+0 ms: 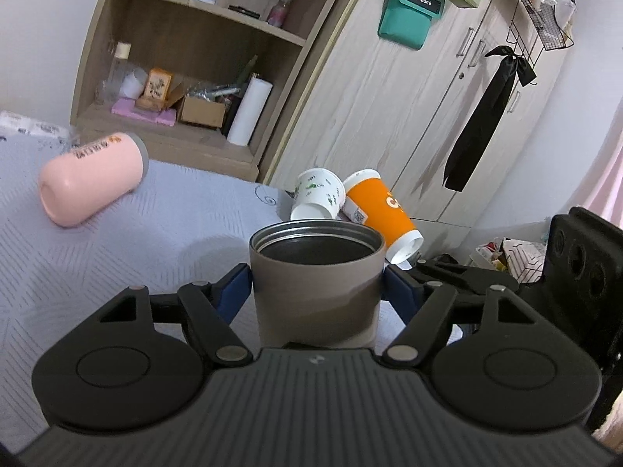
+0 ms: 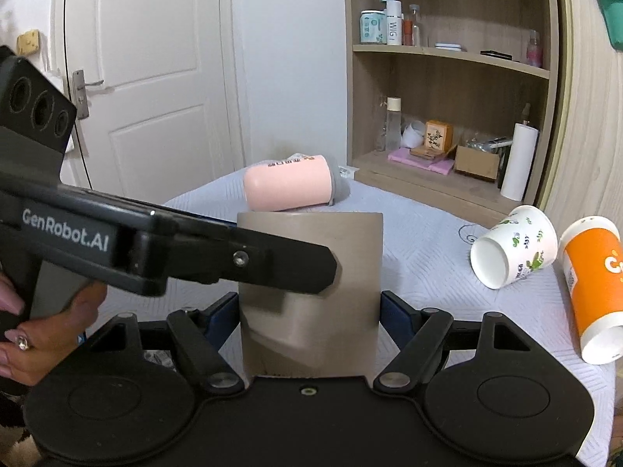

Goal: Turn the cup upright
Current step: 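Lower the upright beige tumbler onto the cloth and open the right gripper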

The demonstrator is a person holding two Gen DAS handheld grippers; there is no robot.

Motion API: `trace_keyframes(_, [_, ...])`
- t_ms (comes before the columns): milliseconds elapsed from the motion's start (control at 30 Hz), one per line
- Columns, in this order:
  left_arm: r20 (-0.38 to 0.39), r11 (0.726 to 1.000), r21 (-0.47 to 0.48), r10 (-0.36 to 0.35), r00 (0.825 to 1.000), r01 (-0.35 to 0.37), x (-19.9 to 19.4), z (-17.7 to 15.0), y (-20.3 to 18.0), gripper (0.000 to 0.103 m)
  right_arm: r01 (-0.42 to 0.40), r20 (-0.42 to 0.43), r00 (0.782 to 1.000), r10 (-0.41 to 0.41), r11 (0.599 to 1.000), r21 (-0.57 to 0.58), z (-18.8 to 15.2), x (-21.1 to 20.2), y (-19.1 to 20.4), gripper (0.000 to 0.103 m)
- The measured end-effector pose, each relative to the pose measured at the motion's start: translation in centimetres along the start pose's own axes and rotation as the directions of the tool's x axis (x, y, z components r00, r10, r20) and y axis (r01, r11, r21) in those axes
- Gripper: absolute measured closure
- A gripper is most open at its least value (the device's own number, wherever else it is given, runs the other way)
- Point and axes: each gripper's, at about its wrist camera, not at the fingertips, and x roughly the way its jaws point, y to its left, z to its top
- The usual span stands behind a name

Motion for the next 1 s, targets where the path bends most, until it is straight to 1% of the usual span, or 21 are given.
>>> trace_keyframes(167, [0.030,0.997,0.066,0.030,0.999,-0.032,0.2,0.6,0.0,0.030,-0.002,0.026,1.000,0.002,1.000,0.000,0.6,1.0,-0.2,0.022])
trace_keyframes(367, [0.057,0.990,0.127,0.055,0.997,-0.061,0.8,1.6,0.2,0.029,0.051,0.064,0.997,-0.048,0.998,-0.045,1.1,2.3,0.4,0.022])
trace_keyframes(467, [0.074,0.988,0.136,0.070,0.995,-0.080,0.9,1.9,0.4,0.029,0.023,0.085,0.996,-0.020,0.999,-0.031,1.3,2.7,-0.1,0.022])
trace_keyframes(567, [0.086,0.979,0.175,0.094,0.992,-0.108,1.4,2.2,0.2,0.029,0.019,0.111,0.994,-0.014,0.999,-0.041,1.4,3.5,-0.7,0.022])
trace_keyframes(667, [0.098,0.970,0.208,0.107,0.989,-0.126,2.0,2.5,0.1,0.029,-0.002,0.128,0.992,0.005,1.000,-0.024,1.5,4.1,-1.4,0.022])
trace_keyframes(900, [0.097,0.970,0.207,0.108,0.989,-0.126,2.9,2.6,0.4,0.029,0.031,0.127,0.992,-0.022,0.997,-0.072,1.7,4.9,-1.6,0.022])
trace_keyframes(1000, [0.099,0.969,0.214,0.102,0.990,-0.121,3.4,2.6,0.3,0.029,0.069,0.145,0.988,-0.055,0.993,-0.096,1.3,4.9,-1.5,0.022])
